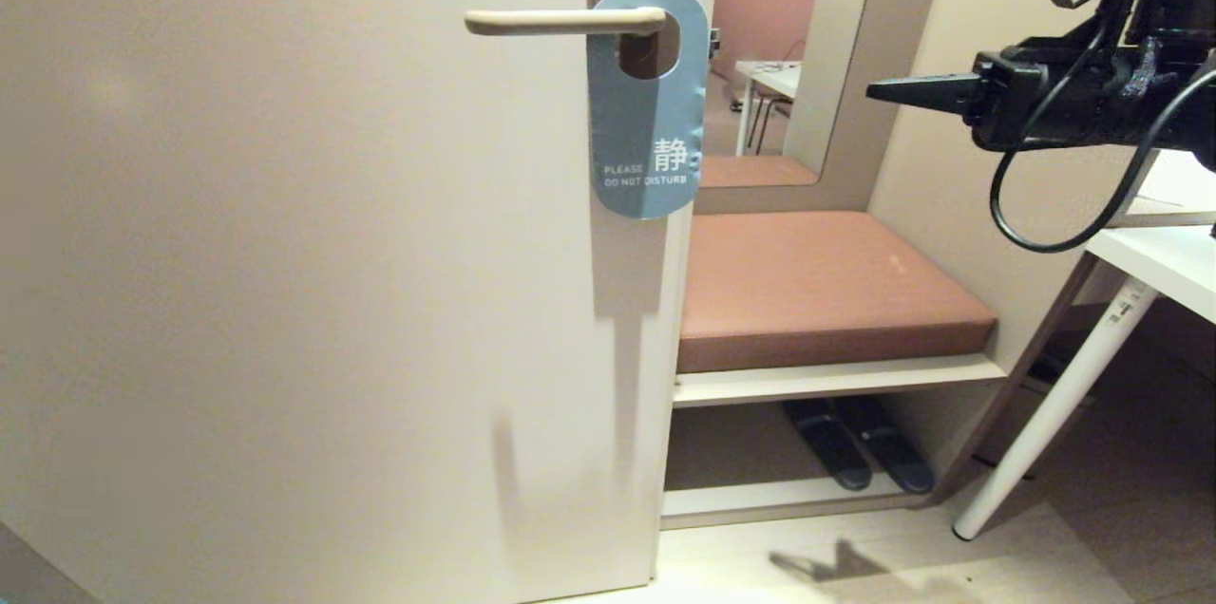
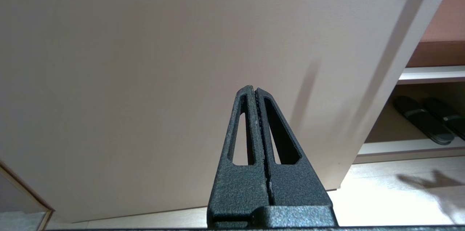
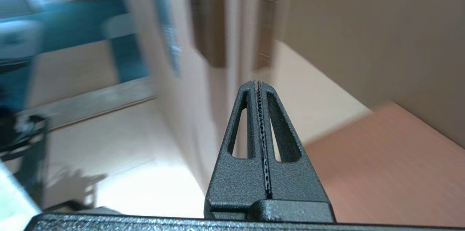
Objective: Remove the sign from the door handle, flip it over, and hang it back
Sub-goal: Take down the sign
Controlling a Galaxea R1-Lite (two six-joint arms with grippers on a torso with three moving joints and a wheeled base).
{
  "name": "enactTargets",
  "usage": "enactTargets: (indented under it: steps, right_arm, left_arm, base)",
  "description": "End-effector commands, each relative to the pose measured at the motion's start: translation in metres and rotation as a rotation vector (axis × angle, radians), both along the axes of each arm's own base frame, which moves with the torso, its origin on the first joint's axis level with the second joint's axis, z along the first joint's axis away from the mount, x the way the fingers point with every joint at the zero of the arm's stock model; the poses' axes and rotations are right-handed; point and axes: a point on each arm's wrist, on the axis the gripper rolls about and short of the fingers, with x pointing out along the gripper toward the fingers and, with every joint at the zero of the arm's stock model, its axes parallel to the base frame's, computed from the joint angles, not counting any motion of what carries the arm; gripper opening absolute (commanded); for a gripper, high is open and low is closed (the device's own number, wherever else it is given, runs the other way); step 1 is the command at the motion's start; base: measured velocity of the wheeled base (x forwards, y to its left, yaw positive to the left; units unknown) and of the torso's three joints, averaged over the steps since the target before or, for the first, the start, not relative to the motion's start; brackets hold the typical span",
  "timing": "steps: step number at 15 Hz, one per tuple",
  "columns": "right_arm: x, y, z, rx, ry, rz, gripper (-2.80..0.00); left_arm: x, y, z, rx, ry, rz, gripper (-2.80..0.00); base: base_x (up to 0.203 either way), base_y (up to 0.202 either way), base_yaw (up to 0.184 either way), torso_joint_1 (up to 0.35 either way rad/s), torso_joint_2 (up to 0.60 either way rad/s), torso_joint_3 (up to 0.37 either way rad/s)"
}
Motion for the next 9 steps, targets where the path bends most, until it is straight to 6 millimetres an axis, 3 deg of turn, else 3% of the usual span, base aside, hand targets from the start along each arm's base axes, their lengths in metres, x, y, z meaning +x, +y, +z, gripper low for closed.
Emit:
enactTargets:
  steps: [1,9]
  right_arm:
    - [0.008,0.021,-0.005,0.004,0.005,0.097,-2.80]
    - [0.020,0.074,-0.008,0.006,-0.013,0.242,-2.80]
  left_arm:
    - [0.000,0.000,0.000,-0.001,0.000,0.002,-2.80]
    - [0.000,0.000,0.000,-0.001,0.000,0.000,-2.80]
  base:
    - [0.000,0.000,0.000,0.000,0.00,0.000]
    - [0.000,0.000,0.000,0.000,0.00,0.000]
